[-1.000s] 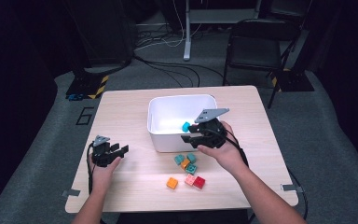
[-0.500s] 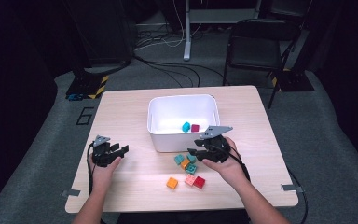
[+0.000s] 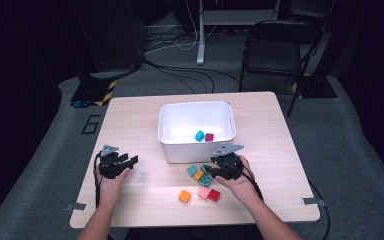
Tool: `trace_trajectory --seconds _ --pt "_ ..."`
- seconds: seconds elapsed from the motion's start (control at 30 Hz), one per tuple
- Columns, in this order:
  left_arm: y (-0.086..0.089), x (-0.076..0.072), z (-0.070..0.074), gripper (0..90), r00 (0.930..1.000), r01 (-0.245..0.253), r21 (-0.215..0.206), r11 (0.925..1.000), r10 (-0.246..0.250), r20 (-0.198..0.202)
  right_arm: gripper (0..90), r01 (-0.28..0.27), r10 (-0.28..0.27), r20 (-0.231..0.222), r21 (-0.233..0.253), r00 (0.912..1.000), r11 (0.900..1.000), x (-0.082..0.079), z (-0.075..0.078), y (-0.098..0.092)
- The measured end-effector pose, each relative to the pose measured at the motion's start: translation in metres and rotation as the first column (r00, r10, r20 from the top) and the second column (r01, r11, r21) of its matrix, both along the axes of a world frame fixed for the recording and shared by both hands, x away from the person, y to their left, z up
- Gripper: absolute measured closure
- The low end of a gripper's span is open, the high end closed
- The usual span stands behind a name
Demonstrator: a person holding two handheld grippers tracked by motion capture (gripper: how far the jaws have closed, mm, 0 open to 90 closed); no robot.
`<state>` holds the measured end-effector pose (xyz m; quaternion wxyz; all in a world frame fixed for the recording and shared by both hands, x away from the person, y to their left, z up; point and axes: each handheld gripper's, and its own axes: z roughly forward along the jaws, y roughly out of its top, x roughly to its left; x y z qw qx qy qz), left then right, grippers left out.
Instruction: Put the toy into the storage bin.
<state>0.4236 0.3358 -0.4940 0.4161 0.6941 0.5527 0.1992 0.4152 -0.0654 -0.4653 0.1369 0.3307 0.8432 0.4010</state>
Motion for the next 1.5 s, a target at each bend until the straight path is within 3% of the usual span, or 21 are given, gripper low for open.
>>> trace_trajectory --seconds 0.37,0.9,1.17,1.5 --pt "-0.001 0.000 0.000 49.0 1.0000 0.004 0.005 1.0000 -0.004 0.000 55.8 0.026 -0.026 -0.038 -0.003 0.9990 1.000 0.010 -0.019 0.007" --pt "0.000 0.000 0.000 49.0 1.0000 0.001 0.001 1.0000 -0.001 0.001 57.2 0.014 -0.018 -0.068 -0.056 0.9976 0.998 0.015 -0.037 0.017" --pt "0.000 0.000 0.000 49.0 1.0000 0.001 0.001 1.0000 -0.001 0.002 66.6 -0.001 -0.005 -0.087 -0.070 0.9962 0.998 0.015 -0.040 0.016" --pt "0.000 0.000 0.000 49.0 1.0000 0.001 0.001 1.0000 -0.001 0.003 67.1 -0.016 0.012 -0.065 -0.071 0.9978 0.997 0.009 -0.030 0.013"
